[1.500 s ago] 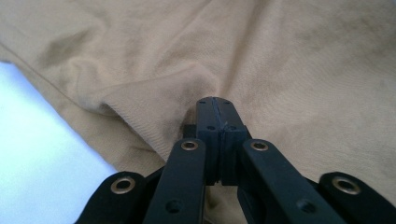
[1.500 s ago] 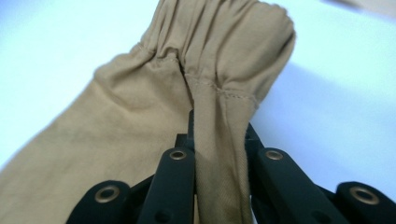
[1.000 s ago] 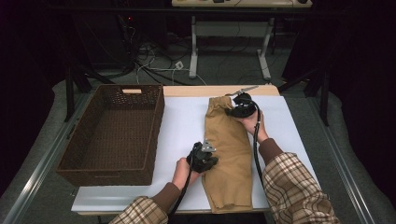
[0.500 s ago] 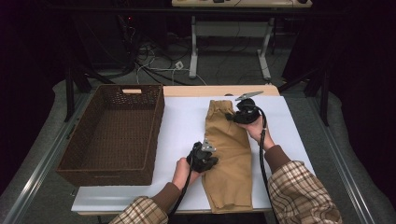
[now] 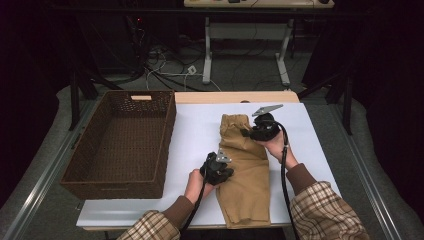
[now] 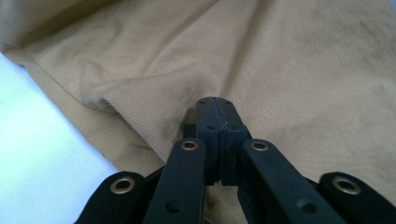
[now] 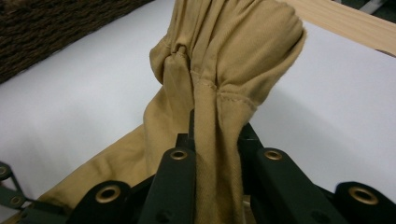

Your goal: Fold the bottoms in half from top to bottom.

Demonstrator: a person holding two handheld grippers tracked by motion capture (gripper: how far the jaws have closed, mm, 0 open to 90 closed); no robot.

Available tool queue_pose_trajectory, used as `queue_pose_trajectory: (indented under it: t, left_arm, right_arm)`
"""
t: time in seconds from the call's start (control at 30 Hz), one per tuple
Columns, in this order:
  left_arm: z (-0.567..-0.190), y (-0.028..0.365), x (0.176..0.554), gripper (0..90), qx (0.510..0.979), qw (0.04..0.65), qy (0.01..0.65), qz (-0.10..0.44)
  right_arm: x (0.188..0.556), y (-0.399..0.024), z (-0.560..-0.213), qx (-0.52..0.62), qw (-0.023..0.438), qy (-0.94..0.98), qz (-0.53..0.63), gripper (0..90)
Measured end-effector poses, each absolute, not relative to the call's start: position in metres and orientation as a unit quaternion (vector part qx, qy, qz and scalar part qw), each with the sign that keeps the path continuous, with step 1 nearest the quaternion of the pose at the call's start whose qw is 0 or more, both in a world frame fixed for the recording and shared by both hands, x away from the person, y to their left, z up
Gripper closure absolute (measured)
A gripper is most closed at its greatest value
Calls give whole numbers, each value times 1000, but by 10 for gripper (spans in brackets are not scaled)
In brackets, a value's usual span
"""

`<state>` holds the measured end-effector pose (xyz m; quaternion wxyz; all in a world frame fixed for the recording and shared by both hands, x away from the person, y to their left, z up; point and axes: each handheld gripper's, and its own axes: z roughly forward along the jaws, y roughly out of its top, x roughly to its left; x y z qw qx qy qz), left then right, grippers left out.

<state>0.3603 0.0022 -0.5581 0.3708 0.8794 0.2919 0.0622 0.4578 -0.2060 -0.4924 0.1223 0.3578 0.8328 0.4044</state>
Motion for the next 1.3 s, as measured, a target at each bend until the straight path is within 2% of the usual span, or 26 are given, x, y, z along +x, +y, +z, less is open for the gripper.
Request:
queue_pose_trajectory:
  t: [0.2,0.43,0.67,0.77,0.9,1.2,1.3]
  left_arm:
    - [-558,3,360,892,879,371,294,59]
    - [-557,3,360,844,879,372,292,56]
    - [-553,2,356,683,884,367,284,53]
    - [-551,3,354,571,885,364,284,53]
    - [-546,5,352,470,888,358,283,62]
    - [-540,18,353,327,883,355,301,67]
    - [-539,23,354,310,881,351,309,69]
  right_arm:
    - [447,-206,-495,347,124,837,405,826]
    - [438,-208,-498,338,123,839,408,821]
    - [431,-212,-499,333,117,842,408,818]
    - [428,-216,-500,332,116,842,408,816]
    - [424,-217,-500,331,116,842,410,816]
    - [415,-216,-501,321,117,845,411,812]
    - [411,-217,-500,315,116,849,408,810]
